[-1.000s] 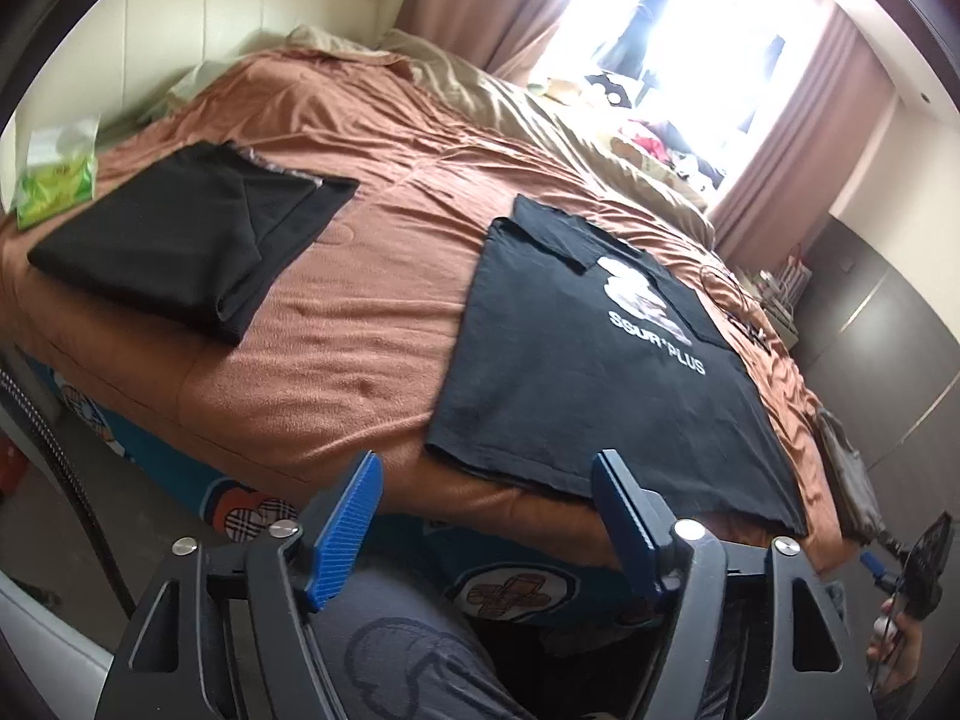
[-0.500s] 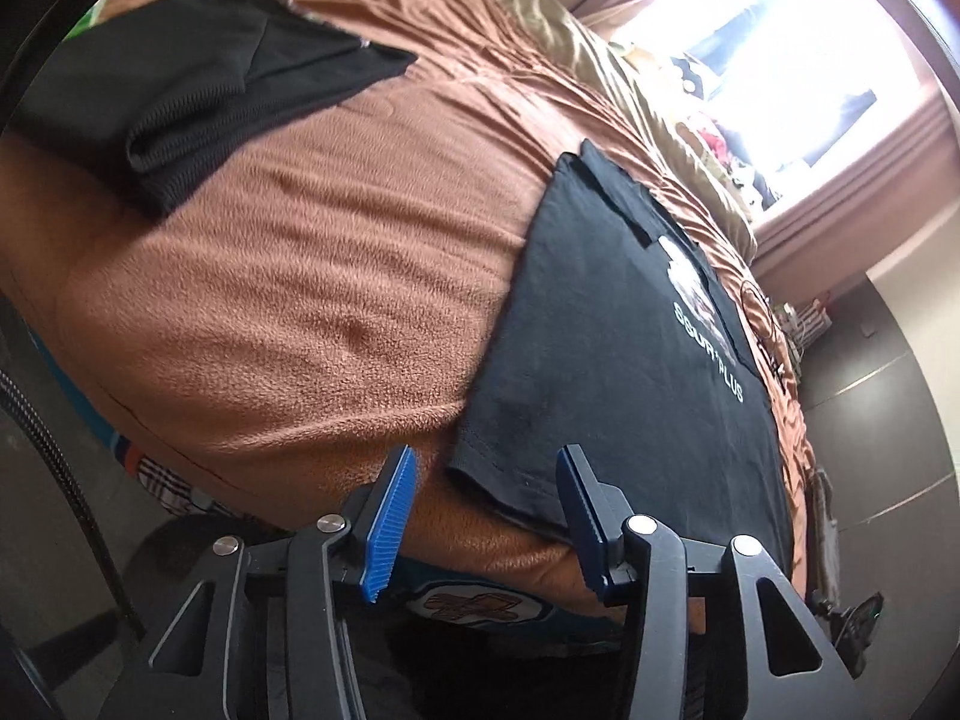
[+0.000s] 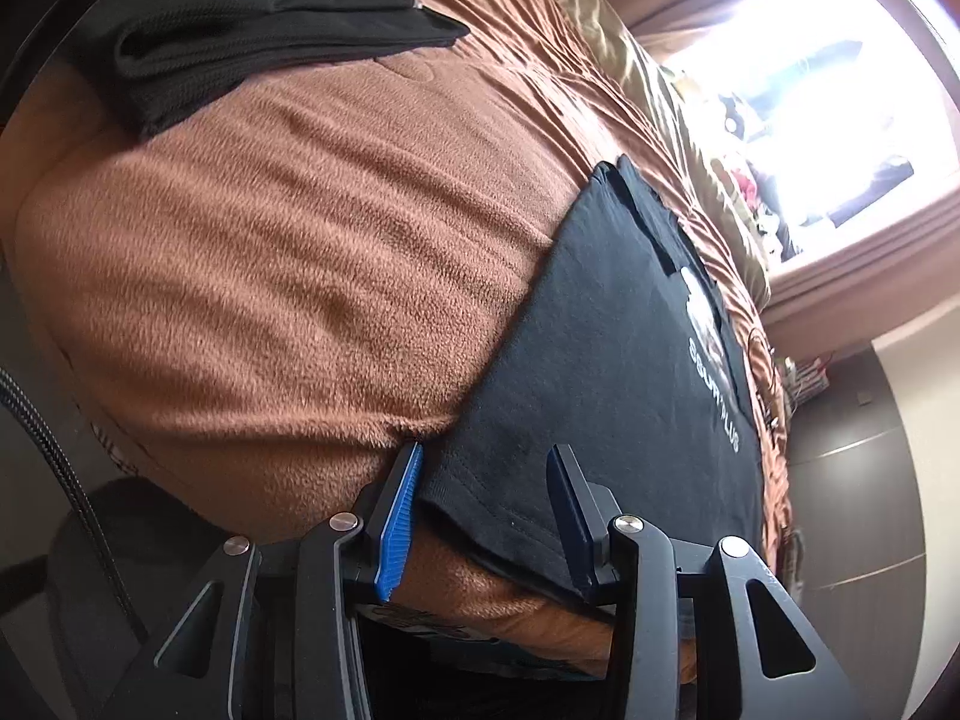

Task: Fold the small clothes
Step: 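Close the left gripper on the shirt hem while the right gripper grasps the hem too, then lift the hem with both grippers and fold it over toward the collar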

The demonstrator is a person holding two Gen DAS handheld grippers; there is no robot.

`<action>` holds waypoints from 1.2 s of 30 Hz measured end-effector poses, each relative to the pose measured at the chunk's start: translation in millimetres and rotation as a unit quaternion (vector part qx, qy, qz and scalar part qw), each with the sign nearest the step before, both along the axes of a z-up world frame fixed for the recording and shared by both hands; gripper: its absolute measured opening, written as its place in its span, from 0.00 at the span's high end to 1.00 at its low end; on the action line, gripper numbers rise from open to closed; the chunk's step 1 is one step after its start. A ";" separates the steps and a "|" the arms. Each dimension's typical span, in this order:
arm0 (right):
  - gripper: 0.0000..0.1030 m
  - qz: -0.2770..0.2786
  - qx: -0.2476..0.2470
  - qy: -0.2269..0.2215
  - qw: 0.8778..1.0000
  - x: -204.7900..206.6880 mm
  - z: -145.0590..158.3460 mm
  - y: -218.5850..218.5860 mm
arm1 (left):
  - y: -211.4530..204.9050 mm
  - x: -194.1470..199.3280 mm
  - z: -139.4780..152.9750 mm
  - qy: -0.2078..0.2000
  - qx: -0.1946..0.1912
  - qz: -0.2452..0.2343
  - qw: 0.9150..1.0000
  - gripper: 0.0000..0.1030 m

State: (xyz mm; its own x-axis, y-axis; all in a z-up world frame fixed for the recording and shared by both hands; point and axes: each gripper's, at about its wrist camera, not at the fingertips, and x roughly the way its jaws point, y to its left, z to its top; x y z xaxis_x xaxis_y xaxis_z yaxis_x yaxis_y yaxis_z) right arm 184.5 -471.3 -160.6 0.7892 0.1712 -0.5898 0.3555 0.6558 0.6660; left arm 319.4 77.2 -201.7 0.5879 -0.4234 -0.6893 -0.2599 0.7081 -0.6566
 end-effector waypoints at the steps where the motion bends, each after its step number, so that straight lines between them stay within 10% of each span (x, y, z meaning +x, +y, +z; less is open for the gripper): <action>1: 0.34 -0.002 0.011 -0.005 1.000 -2.7 -2.3 0.0 | -0.5 -0.9 0.3 0.000 -0.001 0.003 1.000 0.57; 10: 0.34 0.003 0.081 -0.035 0.996 -16.1 -25.9 4.8 | -4.1 8.4 -2.3 0.016 0.017 0.026 0.999 0.93; 25: 0.56 -0.038 0.083 -0.055 0.994 18.4 -34.2 1.1 | -9.7 15.1 -1.5 0.023 0.011 0.030 0.999 0.90; 29: 0.99 -0.048 0.073 -0.031 0.996 27.0 -26.0 5.0 | -11.5 19.6 -2.0 0.020 0.024 0.034 0.999 0.95; 36: 1.00 -0.054 0.050 -0.071 0.995 18.2 16.8 16.0 | 3.7 10.9 19.0 -0.023 -0.007 0.035 0.999 0.96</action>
State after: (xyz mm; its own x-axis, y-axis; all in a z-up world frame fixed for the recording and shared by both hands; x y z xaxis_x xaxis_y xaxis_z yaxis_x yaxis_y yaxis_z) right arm 202.7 -455.3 -143.8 0.8808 0.1327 -0.4546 0.3178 0.5461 0.7751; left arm 330.3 80.9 -182.7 0.6473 -0.3892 -0.6554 -0.2782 0.6799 -0.6785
